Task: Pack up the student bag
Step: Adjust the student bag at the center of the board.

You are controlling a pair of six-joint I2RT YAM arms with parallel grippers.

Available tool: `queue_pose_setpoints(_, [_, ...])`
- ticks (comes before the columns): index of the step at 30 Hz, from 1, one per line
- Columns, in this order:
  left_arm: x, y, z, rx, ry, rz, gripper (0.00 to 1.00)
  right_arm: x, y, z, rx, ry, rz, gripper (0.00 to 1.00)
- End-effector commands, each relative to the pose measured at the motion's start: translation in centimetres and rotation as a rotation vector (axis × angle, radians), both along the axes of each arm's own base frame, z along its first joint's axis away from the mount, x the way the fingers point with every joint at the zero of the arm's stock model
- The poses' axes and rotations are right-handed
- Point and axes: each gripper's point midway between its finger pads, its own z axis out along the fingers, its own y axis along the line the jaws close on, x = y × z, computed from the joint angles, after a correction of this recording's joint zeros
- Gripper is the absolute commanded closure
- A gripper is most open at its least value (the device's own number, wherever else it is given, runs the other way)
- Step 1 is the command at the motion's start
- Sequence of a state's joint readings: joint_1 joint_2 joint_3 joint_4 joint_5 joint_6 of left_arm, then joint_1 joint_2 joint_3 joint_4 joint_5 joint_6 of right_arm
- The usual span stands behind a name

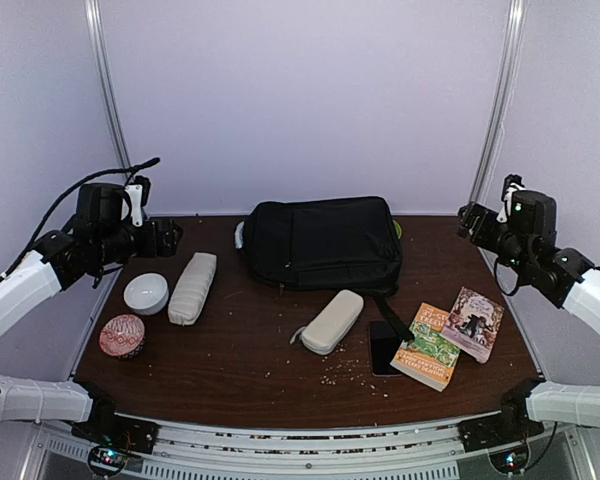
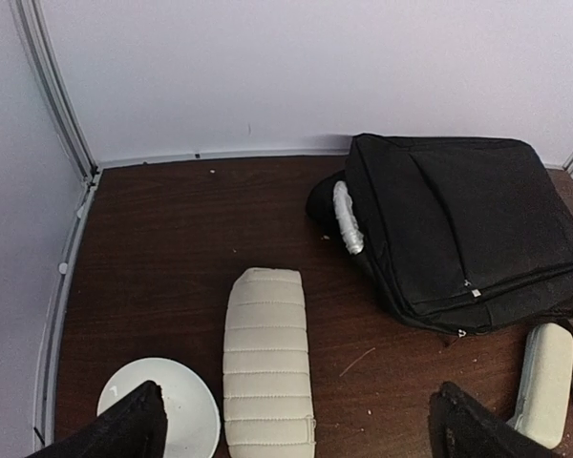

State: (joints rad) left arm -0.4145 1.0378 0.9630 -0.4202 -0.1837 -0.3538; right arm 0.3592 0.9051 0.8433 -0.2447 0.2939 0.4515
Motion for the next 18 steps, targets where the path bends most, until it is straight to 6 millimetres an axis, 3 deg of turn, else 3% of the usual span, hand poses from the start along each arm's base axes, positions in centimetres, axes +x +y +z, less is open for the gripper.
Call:
queue_pose_setpoints(1, [-0.2, -1.4, 1.5, -0.040, -0.054, -0.070, 0.02, -0.5, 0.3, 1.2, -0.011, -0.007, 0.042, 0.01])
queue_pose_setpoints(5, [-1.0, -1.9, 4.3, -0.065, -0.120, -0.121, 0.02, -0.8, 1.3, 2.2, 0.016, -0.013, 0.087, 0.00])
queue_pose_setpoints(10, [-2.6, -1.5, 8.7, -0.073, -0.274, -0.158, 0.02, -0.9, 5.0, 2.5, 0.026, 0.023, 0.158, 0.01])
queue_pose_setpoints(12, [-2.9, -0.9, 9.1, -0.056, -0.313, -0.139, 0.02, -0.8, 7.0, 2.3, 0.053, 0.030, 0.197, 0.02])
queue_pose_setpoints(18, [-2.8, 0.7, 6.0, -0.009, -0.258, -0.056, 0.02, -0.6, 13.5, -0.3, 0.030, 0.103, 0.282, 0.04])
